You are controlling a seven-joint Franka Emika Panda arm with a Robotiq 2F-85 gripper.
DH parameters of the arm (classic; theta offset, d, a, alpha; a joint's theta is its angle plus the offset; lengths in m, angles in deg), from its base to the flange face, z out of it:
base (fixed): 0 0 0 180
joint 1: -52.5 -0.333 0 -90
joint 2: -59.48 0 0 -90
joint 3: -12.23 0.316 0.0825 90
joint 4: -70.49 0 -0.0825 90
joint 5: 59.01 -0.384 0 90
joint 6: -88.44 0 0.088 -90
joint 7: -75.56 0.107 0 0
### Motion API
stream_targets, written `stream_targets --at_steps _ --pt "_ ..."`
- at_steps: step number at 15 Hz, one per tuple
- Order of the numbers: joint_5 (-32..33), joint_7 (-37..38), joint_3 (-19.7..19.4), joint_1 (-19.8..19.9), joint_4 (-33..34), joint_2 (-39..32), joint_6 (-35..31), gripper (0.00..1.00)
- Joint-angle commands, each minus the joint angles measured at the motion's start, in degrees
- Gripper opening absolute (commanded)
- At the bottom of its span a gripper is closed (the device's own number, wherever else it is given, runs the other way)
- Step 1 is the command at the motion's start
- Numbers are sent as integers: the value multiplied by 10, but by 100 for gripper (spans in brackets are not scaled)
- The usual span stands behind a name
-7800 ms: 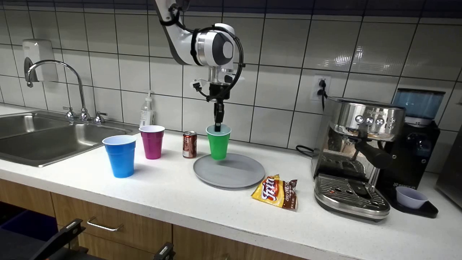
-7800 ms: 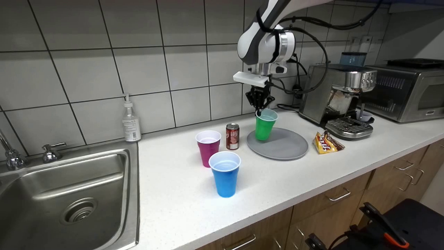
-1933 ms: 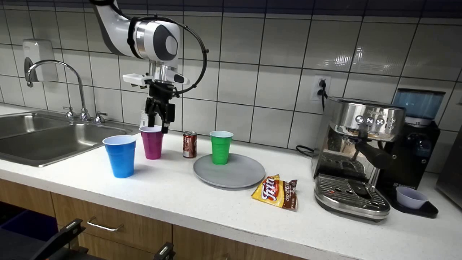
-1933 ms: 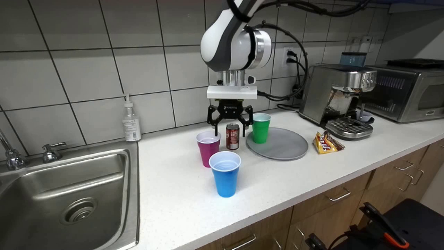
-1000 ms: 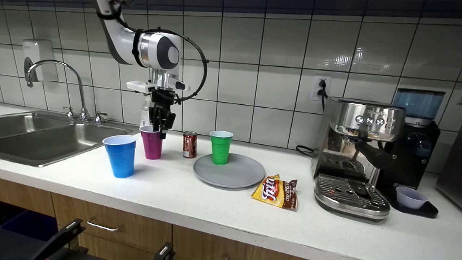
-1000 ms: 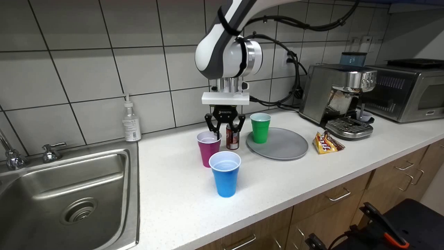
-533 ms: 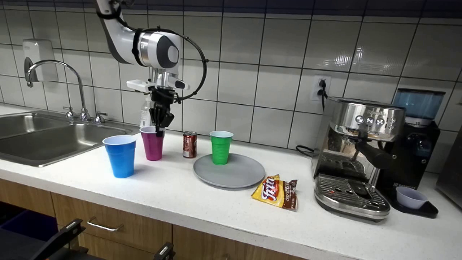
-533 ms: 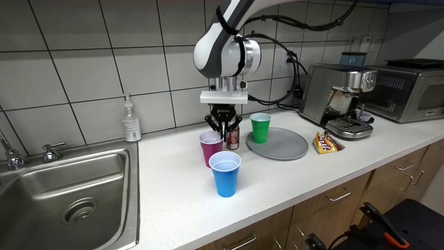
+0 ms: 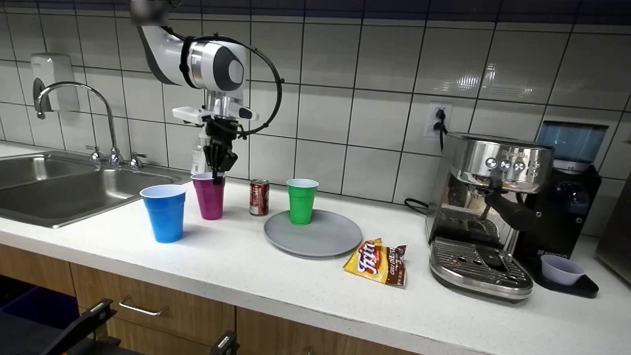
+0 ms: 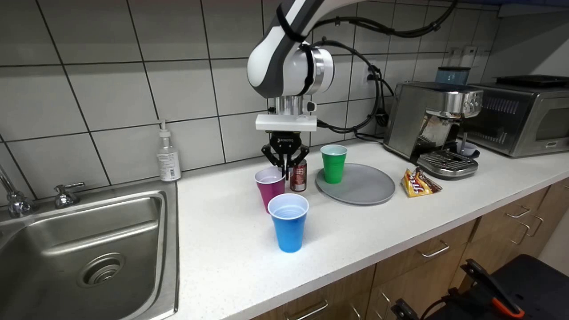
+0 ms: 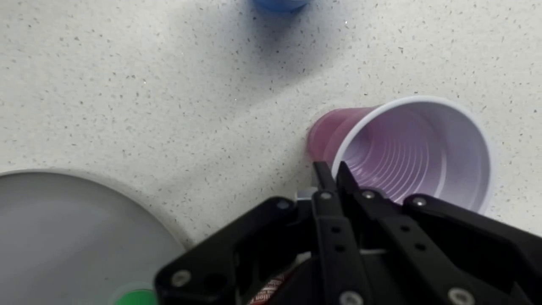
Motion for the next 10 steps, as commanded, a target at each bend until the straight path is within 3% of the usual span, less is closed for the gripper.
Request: stream_targets --at_steps 1,10 --pt "-17 -27 2 12 -30 36 1 1" --pt "-36 -68 -3 43 -110 112 2 1"
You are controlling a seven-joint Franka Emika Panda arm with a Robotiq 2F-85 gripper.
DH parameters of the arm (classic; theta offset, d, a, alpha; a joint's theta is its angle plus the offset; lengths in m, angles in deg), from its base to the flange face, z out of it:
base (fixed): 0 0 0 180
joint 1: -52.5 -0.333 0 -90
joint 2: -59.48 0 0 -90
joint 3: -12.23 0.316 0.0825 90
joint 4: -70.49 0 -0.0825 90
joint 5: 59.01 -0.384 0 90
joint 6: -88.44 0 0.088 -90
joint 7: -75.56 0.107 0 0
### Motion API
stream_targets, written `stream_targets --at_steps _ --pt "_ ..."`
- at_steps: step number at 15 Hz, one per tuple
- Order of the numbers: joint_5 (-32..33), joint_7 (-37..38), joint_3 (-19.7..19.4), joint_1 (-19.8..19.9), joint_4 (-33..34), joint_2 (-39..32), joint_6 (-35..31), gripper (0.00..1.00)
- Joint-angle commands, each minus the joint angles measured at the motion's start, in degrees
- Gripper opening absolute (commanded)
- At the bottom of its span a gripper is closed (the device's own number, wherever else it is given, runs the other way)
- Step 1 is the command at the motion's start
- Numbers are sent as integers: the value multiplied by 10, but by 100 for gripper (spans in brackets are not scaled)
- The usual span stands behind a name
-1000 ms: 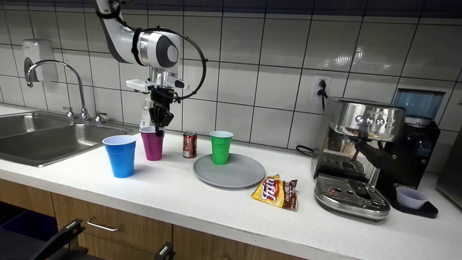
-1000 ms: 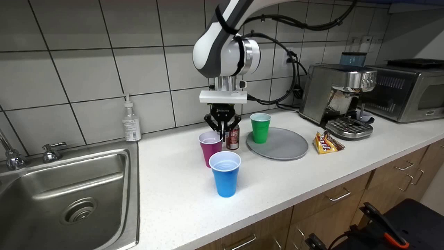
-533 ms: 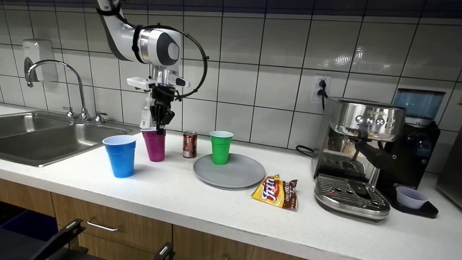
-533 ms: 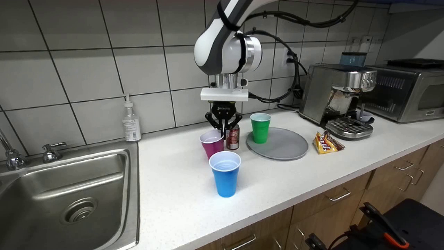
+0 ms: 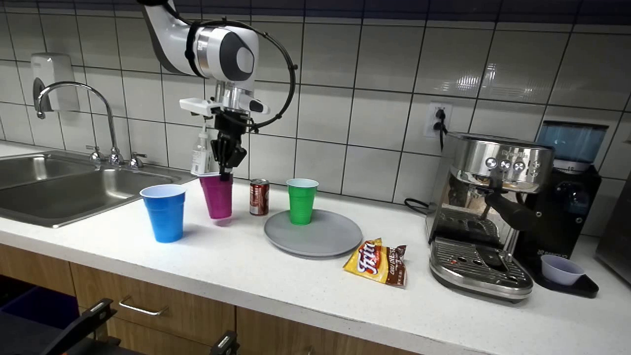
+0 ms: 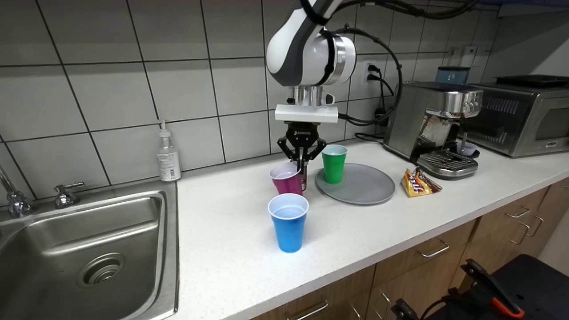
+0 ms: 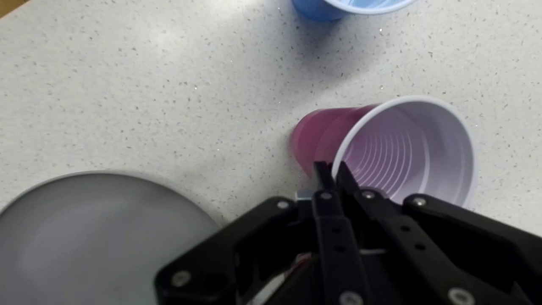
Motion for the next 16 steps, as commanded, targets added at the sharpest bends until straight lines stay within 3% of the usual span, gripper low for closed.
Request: stream_targets --at_steps 1,9,16 --pt "-22 -36 0 17 -56 58 2 1" --pt "-36 -68 -18 52 -117 135 12 1" --pt "-25 -61 -46 82 -126 148 14 1"
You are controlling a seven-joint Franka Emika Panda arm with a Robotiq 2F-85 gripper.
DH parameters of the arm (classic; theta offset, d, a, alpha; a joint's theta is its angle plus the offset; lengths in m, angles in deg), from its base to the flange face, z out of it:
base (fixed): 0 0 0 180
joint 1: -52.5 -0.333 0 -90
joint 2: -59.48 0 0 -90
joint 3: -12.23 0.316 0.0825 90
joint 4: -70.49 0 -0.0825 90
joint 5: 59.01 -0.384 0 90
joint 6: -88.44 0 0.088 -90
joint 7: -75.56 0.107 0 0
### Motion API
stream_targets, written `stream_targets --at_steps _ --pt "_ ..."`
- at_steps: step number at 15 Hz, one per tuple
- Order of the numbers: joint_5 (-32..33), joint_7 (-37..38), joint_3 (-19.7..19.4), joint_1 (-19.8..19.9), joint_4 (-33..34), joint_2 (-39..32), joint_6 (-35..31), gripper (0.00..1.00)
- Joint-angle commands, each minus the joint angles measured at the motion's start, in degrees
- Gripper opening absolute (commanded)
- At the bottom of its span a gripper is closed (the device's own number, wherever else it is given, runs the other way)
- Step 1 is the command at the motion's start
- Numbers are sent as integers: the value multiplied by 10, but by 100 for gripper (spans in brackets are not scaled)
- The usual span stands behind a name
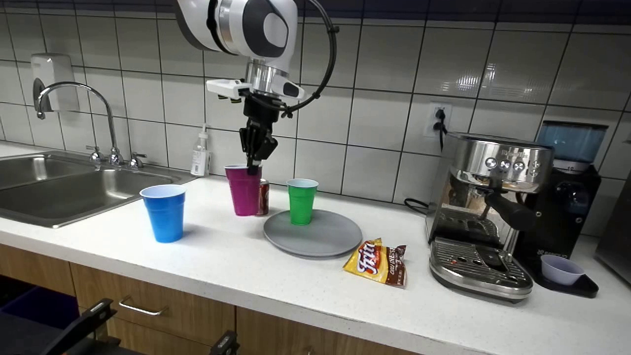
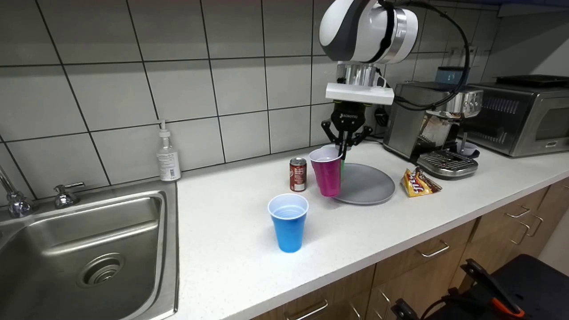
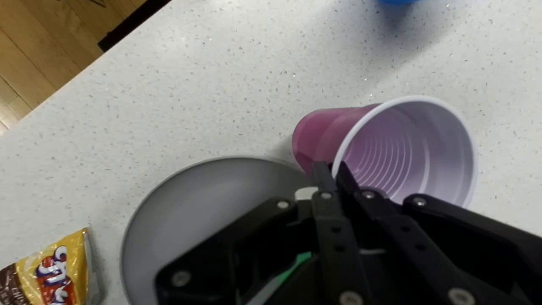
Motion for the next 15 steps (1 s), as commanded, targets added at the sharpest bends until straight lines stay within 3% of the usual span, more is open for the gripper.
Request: stream_targets --at_steps 1,15 --pt "-1 -7 -11 19 -7 17 12 1" --pt "6 -1 -53 58 26 -16 2 1"
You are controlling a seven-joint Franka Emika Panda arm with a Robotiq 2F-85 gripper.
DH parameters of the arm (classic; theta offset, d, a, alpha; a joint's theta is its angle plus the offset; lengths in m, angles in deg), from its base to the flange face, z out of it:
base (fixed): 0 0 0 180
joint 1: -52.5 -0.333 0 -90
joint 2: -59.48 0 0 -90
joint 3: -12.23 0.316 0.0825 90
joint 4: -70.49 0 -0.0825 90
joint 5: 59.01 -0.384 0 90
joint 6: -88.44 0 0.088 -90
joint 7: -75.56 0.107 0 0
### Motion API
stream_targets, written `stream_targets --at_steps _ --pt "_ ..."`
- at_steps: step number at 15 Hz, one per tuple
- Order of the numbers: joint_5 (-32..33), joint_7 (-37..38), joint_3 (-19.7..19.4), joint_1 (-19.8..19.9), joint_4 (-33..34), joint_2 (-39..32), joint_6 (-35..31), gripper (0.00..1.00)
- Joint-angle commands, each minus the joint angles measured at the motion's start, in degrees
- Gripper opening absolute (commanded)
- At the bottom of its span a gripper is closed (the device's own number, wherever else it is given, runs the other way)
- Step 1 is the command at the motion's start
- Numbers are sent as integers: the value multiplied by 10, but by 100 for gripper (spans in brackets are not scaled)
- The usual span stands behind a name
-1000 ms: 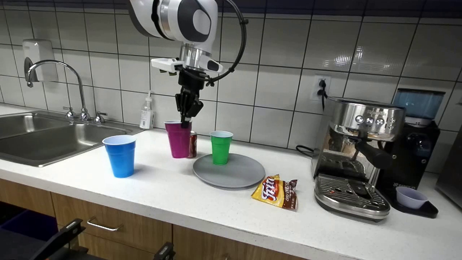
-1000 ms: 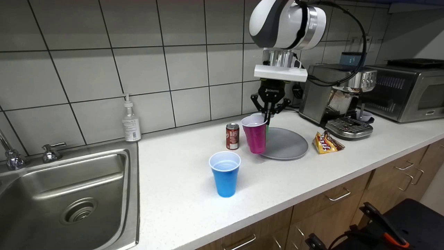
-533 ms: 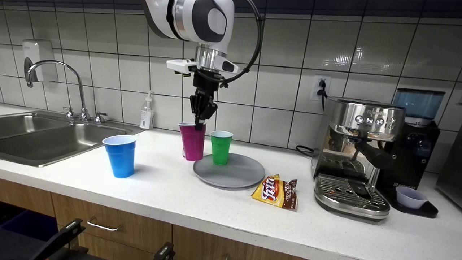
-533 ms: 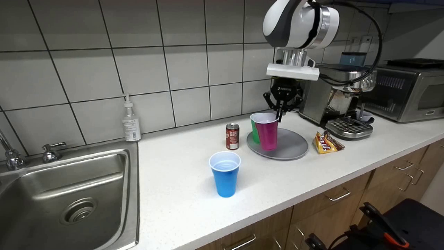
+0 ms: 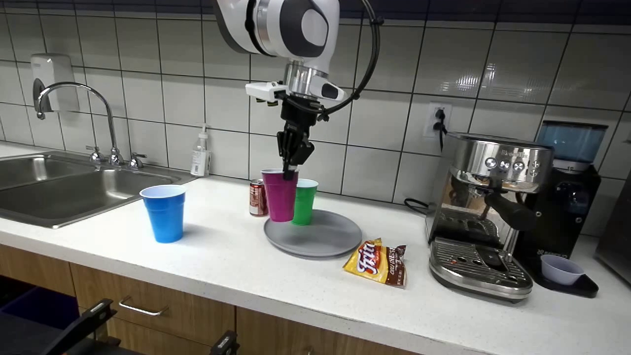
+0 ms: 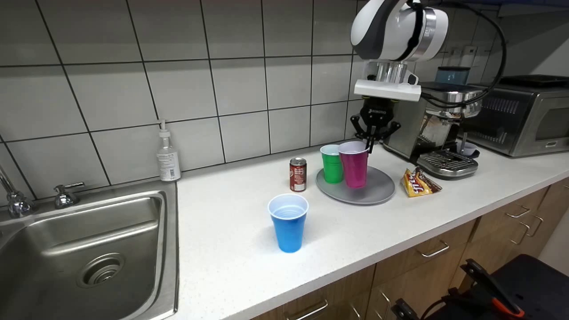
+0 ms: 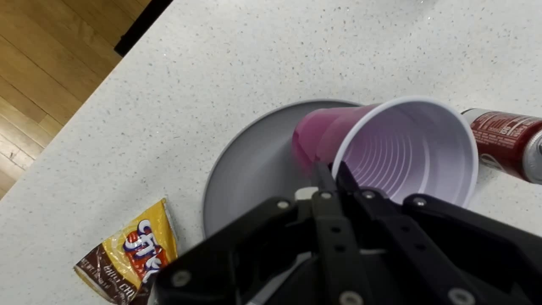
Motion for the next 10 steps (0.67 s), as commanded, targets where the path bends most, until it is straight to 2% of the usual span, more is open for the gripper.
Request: stream_targets --at_steps 1,10 --pt "4 -2 -7 15 25 -19 1 1" --pt "-4 -10 -28 39 111 -102 1 1"
